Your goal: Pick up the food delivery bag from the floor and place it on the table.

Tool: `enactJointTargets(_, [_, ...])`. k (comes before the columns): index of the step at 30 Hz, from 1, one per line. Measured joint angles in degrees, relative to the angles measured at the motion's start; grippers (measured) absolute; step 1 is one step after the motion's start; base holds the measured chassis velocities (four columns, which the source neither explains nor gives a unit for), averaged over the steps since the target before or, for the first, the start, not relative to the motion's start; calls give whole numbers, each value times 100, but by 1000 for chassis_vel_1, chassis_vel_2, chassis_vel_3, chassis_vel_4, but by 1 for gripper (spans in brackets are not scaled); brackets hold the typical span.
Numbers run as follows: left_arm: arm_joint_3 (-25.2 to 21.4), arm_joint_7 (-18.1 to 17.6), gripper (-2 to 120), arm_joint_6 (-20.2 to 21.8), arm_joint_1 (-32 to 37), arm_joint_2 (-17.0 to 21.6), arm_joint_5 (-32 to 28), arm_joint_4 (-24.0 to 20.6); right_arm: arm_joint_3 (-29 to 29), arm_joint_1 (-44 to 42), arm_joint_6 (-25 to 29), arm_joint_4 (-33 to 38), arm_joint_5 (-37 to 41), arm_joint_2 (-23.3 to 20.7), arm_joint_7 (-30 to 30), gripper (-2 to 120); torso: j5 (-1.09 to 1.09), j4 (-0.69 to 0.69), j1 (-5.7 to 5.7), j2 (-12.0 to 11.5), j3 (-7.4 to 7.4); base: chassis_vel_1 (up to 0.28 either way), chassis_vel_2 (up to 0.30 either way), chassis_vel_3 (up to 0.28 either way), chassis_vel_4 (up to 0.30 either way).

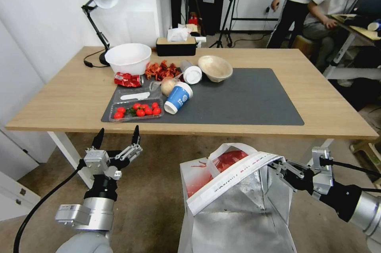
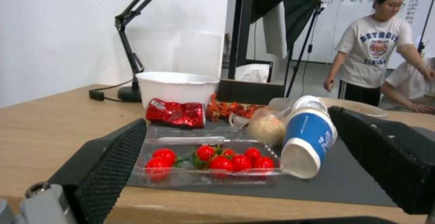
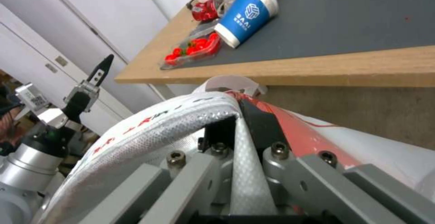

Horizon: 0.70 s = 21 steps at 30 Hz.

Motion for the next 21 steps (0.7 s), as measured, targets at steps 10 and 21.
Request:
enactJointTargets(10, [2, 36, 100, -4, 10, 2, 11, 5, -20, 3, 4, -1, -6, 8, -2, 0, 0, 0, 124, 289, 163, 0, 0, 0, 0])
enactJointTargets(21, [2, 111, 100, -73, 20, 48, -12, 51, -23, 10, 4, 0, -14, -1, 1, 0, 0, 2, 257, 584, 324, 0, 0, 0, 0])
